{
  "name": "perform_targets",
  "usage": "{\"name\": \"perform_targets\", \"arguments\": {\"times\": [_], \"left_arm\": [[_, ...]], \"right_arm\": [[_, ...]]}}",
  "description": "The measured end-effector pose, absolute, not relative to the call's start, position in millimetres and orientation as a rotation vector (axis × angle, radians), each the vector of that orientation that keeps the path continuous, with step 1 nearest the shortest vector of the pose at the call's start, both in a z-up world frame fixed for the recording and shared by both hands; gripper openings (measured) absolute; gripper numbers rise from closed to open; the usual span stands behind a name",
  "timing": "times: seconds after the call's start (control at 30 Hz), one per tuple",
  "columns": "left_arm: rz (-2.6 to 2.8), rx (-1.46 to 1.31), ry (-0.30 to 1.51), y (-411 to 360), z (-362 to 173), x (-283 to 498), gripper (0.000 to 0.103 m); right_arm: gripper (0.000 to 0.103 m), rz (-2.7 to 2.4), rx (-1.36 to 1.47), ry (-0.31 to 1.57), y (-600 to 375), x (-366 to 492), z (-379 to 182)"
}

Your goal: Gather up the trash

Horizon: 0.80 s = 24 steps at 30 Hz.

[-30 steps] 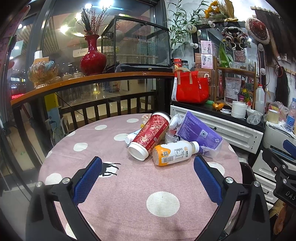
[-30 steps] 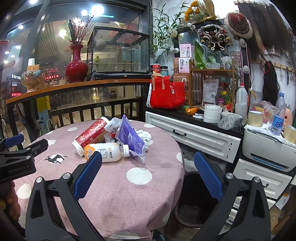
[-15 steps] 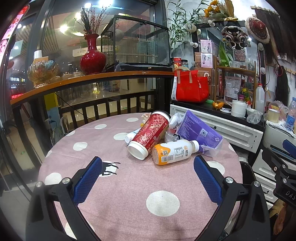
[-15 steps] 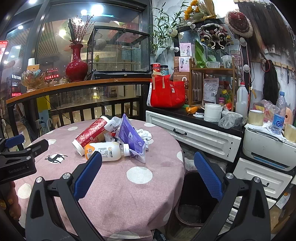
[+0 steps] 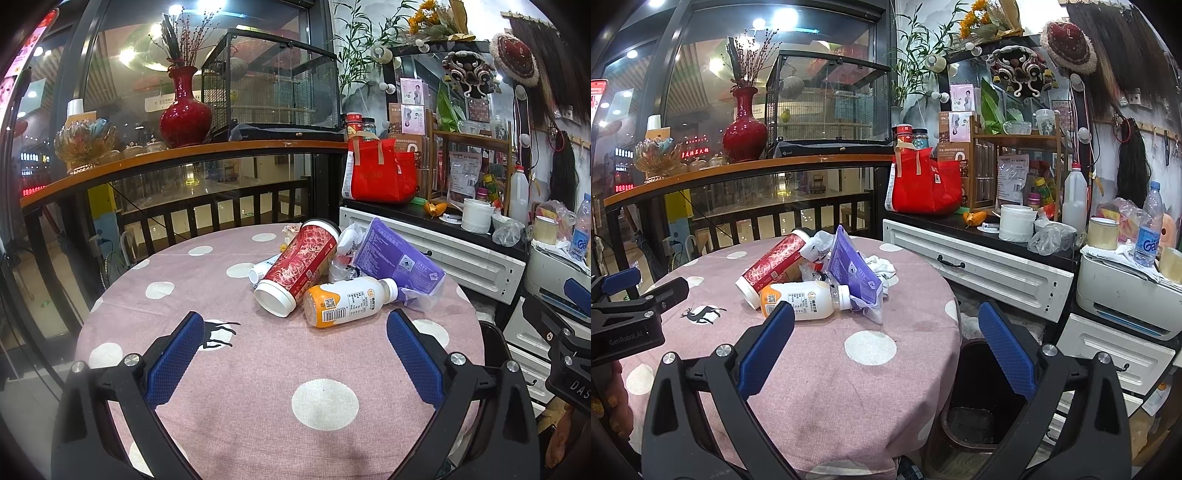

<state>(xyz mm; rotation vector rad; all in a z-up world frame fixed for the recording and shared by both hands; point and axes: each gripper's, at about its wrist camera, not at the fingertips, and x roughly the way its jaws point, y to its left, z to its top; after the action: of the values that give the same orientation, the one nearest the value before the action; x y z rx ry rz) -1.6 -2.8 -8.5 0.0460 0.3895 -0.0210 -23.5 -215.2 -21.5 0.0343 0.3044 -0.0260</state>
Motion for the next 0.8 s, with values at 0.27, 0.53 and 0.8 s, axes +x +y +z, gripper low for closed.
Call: {"name": "perform_targets", "arguments": {"times": [0.27, 0.53, 0.8], "left_arm": [[-0.021, 0.045, 0.392, -2.9, -9.9, -0.7, 0.098], [-0.024, 0.043, 0.395, -2.9, -11.9, -0.9, 0.098], [-0.025, 0.042, 0.407, -3.3, -19.0, 1.1, 0.098]], "right_arm": [[0.098, -0.025, 0.033, 0.306, -214.9, -23.5, -21.5], [0.098, -0.024, 0.034, 0.309, -214.5, -23.0, -21.6], [0.098, -0.022, 0.034, 0.317, -213.7, -21.4, -23.5]]}}
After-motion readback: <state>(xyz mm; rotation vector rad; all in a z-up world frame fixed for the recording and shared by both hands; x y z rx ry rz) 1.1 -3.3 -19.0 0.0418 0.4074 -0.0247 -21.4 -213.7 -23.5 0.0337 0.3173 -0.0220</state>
